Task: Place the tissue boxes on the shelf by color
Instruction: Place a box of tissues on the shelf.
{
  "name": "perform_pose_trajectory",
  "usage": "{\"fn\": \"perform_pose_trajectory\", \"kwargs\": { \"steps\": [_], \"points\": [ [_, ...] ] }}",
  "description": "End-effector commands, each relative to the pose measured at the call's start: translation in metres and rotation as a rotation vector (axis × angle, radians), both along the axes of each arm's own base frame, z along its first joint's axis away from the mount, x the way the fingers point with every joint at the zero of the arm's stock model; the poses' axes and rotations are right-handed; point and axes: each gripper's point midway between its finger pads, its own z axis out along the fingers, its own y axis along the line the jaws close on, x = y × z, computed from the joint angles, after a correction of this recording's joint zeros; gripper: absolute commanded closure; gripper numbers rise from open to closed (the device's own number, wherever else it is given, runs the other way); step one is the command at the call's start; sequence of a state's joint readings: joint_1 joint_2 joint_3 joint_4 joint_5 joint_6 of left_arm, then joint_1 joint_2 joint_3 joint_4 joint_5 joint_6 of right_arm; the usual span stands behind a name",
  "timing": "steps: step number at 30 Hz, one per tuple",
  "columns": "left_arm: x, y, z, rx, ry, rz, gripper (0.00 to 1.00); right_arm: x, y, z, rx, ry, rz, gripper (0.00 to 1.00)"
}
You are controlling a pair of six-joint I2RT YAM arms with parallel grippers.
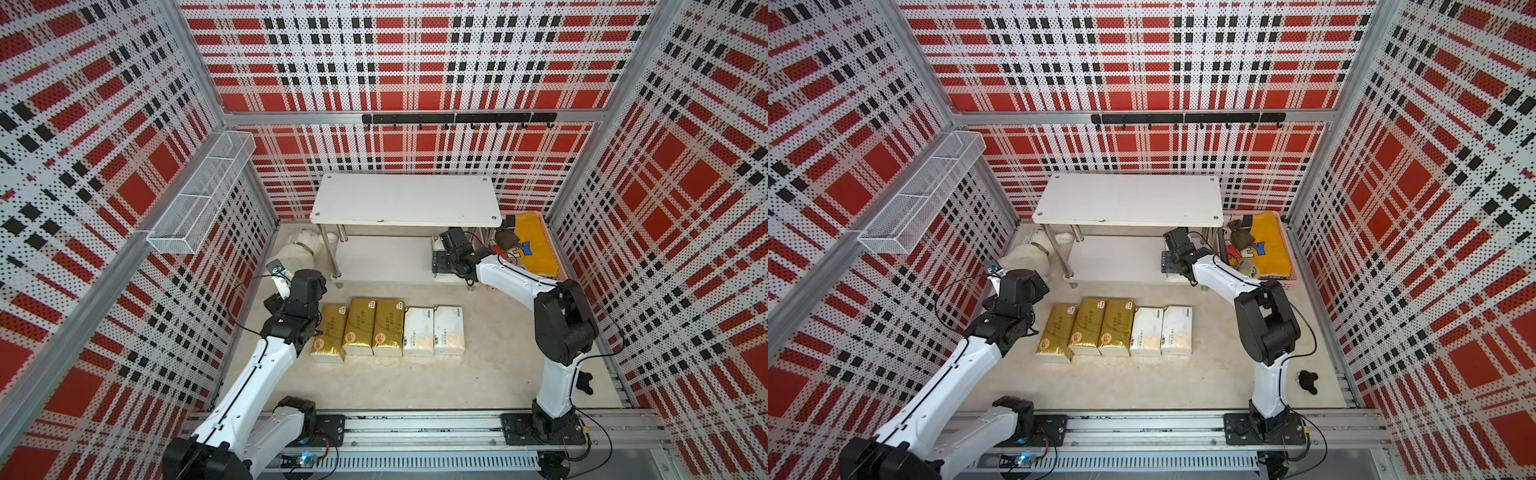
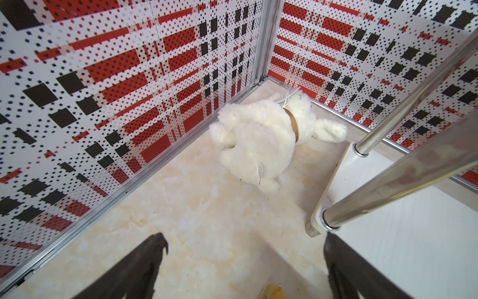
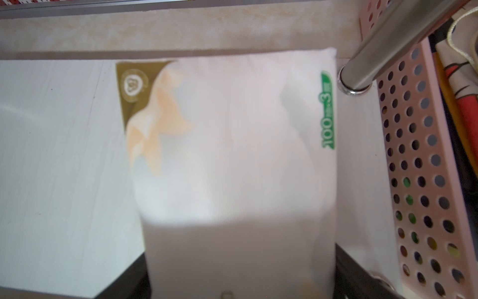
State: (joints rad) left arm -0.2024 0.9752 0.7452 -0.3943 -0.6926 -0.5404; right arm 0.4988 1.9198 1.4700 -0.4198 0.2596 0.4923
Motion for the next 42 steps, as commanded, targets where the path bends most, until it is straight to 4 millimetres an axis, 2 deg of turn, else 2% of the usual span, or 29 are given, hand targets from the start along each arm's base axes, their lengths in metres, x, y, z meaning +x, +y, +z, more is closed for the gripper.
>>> {"fn": "perform_pose_trajectory", "kwargs": {
  "steps": [1, 12, 22, 35, 42],
  "points": [
    [-0.004, 0.003, 0.001, 0.005, 0.002, 0.009, 0.0, 0.012, -0.01, 0.001, 0.001, -0.013, -0.048, 0.16],
    [-0.003, 0.003, 0.002, 0.002, -0.003, 0.007, 0.0, 0.026, -0.012, -0.017, -0.021, 0.038, -0.052, 0.13],
    [-0.005, 0.005, 0.005, 0.002, -0.016, 0.017, 0.0, 0.028, -0.013, -0.031, -0.032, 0.068, -0.063, 0.11],
    [-0.005, 0.005, 0.008, -0.002, -0.027, 0.019, 0.0, 0.029, -0.015, -0.016, -0.027, 0.042, -0.066, 0.05],
    [-0.006, 0.005, 0.008, -0.001, -0.029, 0.017, 0.0, 0.027, -0.016, 0.01, -0.021, 0.001, -0.054, 0.02]
  ]
}}
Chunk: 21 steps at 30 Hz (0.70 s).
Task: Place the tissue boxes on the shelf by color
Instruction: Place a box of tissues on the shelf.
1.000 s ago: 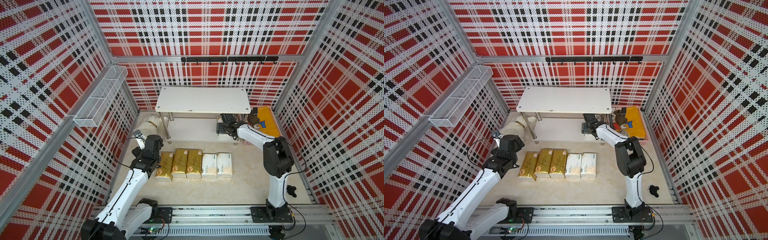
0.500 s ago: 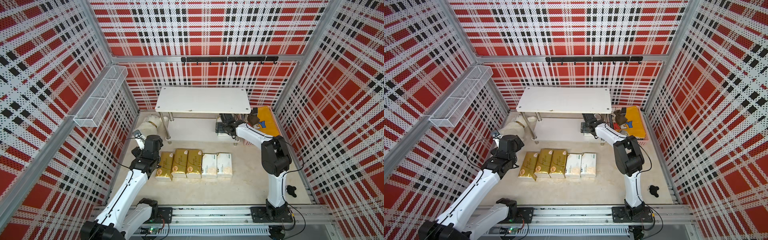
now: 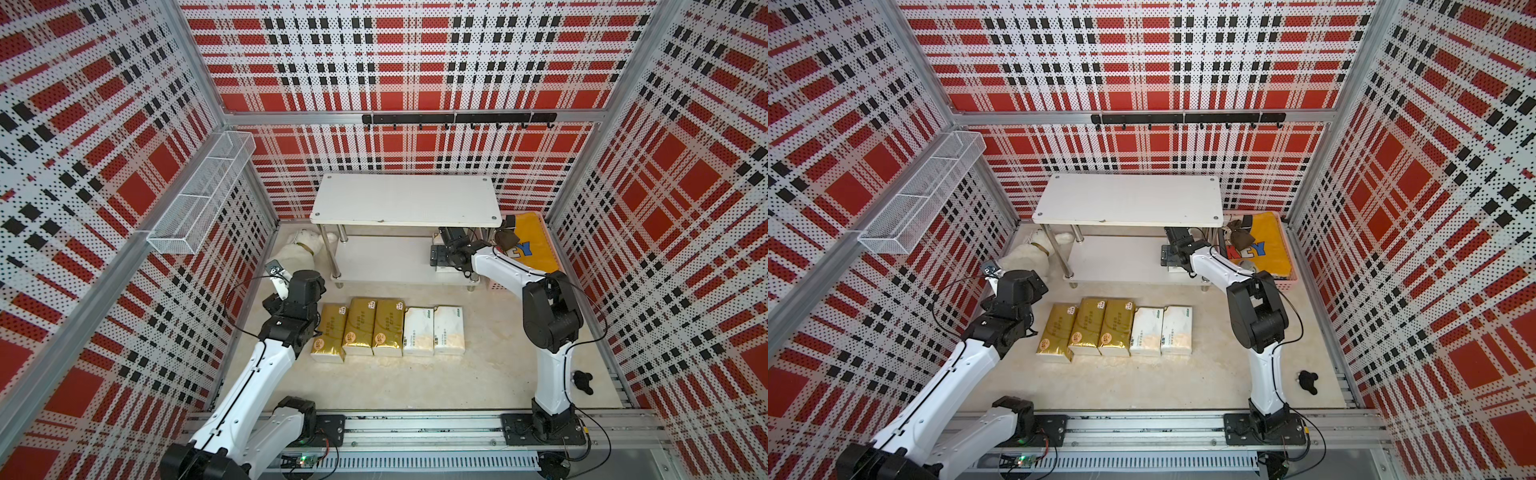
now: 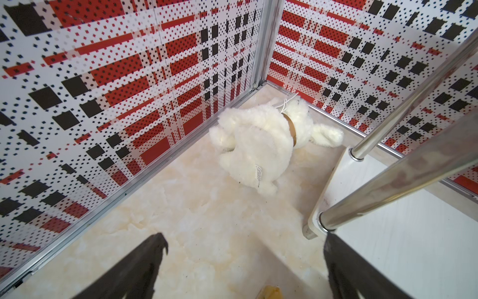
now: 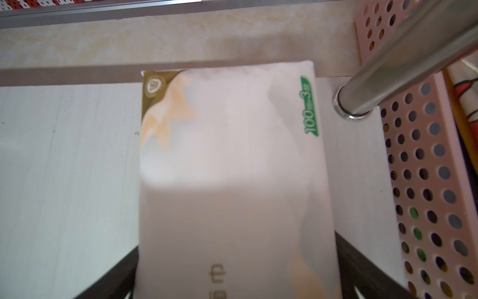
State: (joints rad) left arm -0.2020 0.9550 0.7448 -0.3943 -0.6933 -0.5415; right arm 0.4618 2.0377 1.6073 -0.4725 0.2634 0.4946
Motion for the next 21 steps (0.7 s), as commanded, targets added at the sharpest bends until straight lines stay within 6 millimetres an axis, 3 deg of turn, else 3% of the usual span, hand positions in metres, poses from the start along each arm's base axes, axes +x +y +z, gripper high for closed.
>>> {"fn": "perform_pose_trajectory", "kwargs": {
  "steps": [1, 21],
  "points": [
    [-0.004, 0.005, 0.004, 0.004, -0.01, 0.017, 0.0, -0.003, -0.007, 0.027, -0.003, -0.034, -0.005, 0.01],
    [-0.001, 0.0, 0.001, -0.011, -0.01, -0.002, 0.0, -0.048, -0.009, 0.066, 0.018, -0.102, 0.019, 0.0]
  ]
}}
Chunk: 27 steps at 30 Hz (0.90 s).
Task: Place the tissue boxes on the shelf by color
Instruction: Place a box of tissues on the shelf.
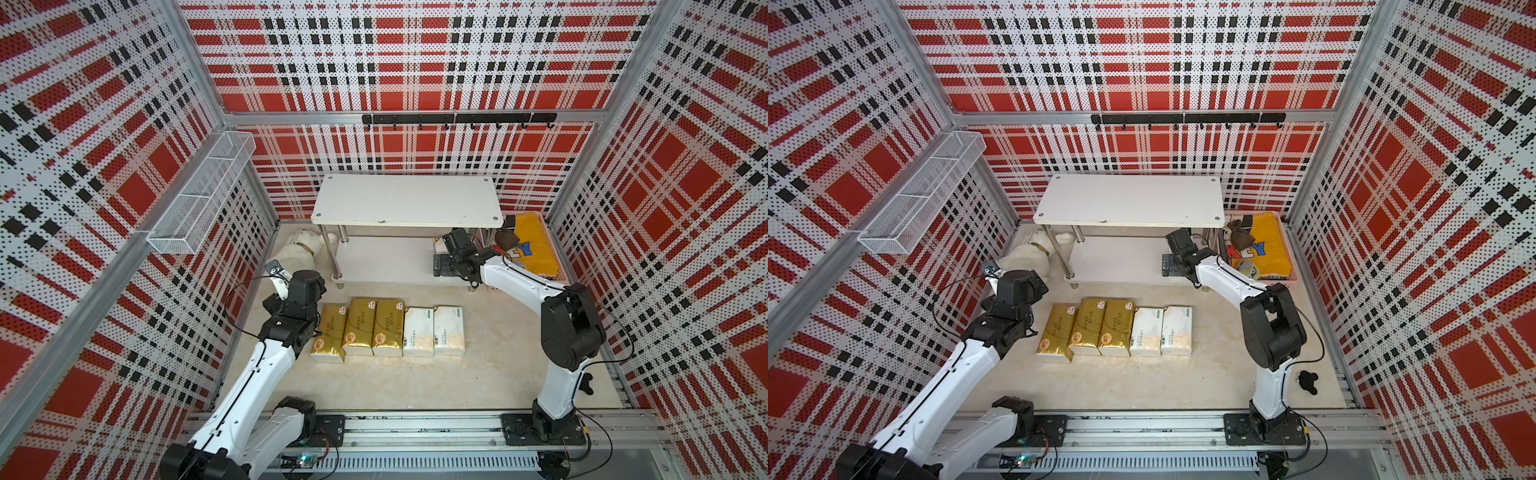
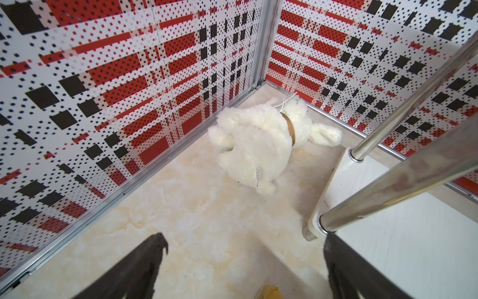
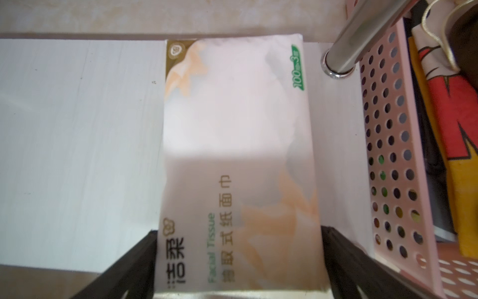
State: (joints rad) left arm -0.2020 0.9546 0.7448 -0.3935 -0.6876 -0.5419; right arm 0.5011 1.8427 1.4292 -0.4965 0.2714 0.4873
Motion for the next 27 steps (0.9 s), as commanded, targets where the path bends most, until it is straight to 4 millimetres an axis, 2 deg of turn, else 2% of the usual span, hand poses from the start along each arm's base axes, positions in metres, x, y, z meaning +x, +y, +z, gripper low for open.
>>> {"fn": "perform_pose_trajectory", "kwargs": {
  "steps": [1, 14, 27],
  "points": [
    [-0.001, 0.001, 0.001, -0.008, -0.011, 0.002, 0.0, 0.0, -0.003, 0.045, 0.035, -0.107, -0.018, 0.0],
    [0.0, -0.001, 0.0, -0.01, -0.007, -0.008, 0.0, -0.035, -0.004, 0.039, 0.038, -0.123, -0.029, 0.0],
    [0.004, -0.004, -0.001, -0.013, -0.003, -0.014, 0.0, -0.099, -0.014, 0.059, 0.056, -0.167, -0.016, 0.0]
  ]
}}
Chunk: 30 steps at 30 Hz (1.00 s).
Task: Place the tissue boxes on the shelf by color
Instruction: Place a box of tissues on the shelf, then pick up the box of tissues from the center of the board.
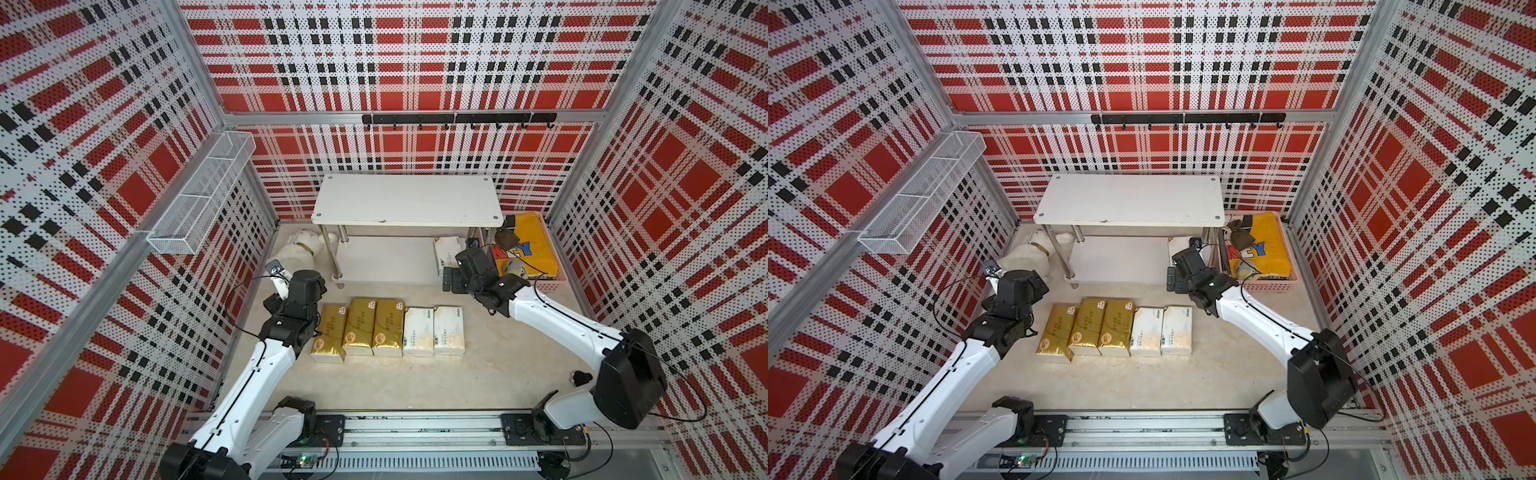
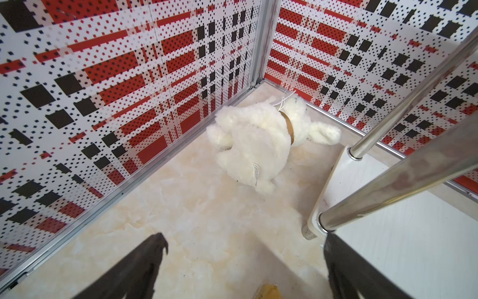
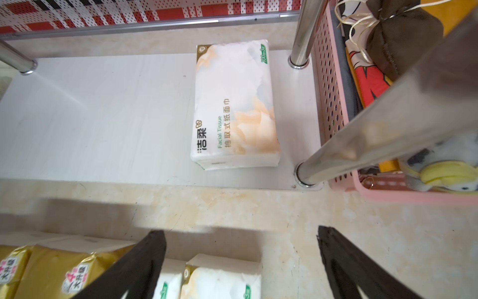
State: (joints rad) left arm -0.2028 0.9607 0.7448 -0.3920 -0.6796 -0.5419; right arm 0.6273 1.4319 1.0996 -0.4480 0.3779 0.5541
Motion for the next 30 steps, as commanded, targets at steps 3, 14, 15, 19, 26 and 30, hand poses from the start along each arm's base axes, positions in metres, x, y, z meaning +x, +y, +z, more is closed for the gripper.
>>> {"fn": "perform_pose_trajectory", "kwargs": {
  "steps": [3, 14, 15, 19, 26, 30],
  "points": [
    [0.004, -0.004, 0.002, -0.012, -0.013, -0.01, 0.0, -0.027, -0.008, 0.005, 0.012, -0.011, -0.027, 0.0],
    [0.003, -0.006, 0.003, -0.005, -0.018, -0.011, 0.0, -0.064, -0.019, -0.011, 0.027, 0.025, -0.044, 0.0],
    [0.003, -0.007, 0.003, -0.006, -0.019, -0.012, 0.0, -0.067, -0.019, -0.012, 0.027, 0.031, -0.046, 0.0],
    [0.002, -0.007, 0.003, -0.004, -0.018, -0.013, 0.0, -0.08, -0.016, -0.02, 0.03, 0.058, -0.037, 0.0],
    [0.002, -0.008, 0.003, -0.006, -0.019, -0.014, 0.0, -0.098, -0.013, -0.038, 0.03, 0.132, -0.028, 0.0],
    [0.001, -0.007, 0.004, -0.005, -0.02, -0.012, 0.0, -0.108, -0.005, -0.052, 0.047, 0.17, -0.01, 0.0]
  ]
}}
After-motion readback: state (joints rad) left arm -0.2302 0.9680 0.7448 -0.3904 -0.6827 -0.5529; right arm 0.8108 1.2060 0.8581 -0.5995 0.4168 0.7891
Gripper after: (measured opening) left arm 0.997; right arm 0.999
